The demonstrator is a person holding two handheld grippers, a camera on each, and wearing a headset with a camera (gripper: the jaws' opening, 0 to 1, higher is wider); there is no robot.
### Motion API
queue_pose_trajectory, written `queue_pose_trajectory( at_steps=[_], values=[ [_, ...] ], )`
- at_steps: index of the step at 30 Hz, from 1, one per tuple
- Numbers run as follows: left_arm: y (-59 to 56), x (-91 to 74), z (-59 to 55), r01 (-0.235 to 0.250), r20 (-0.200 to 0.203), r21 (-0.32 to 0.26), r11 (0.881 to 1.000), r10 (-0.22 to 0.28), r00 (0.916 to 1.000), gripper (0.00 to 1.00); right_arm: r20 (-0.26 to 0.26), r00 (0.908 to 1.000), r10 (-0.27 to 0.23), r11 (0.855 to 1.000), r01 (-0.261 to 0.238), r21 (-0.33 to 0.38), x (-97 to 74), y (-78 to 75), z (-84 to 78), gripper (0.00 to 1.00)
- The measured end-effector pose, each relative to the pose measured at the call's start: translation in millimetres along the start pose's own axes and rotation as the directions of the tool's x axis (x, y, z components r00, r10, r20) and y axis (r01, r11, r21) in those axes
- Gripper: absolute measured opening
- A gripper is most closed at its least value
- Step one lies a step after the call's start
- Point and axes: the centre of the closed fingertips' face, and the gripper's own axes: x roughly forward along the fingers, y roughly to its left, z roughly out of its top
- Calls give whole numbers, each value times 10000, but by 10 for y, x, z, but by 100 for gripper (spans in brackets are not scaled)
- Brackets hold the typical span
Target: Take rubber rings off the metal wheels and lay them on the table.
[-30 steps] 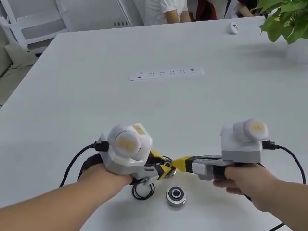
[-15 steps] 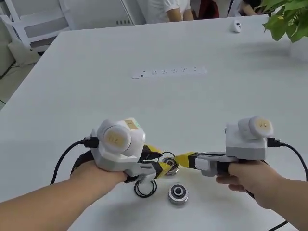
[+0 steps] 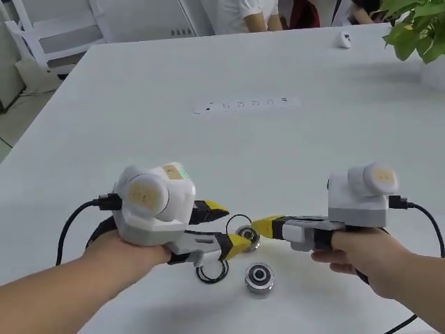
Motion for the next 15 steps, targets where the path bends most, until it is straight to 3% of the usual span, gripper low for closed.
queue_pose_trajectory(
  at_steps=[15],
  values=[
    [12,-354,-171,-165,-14,-227,9996,165,9999,49,-125,9990,422,9991,-423,-36,30,178,11,0]
  ],
)
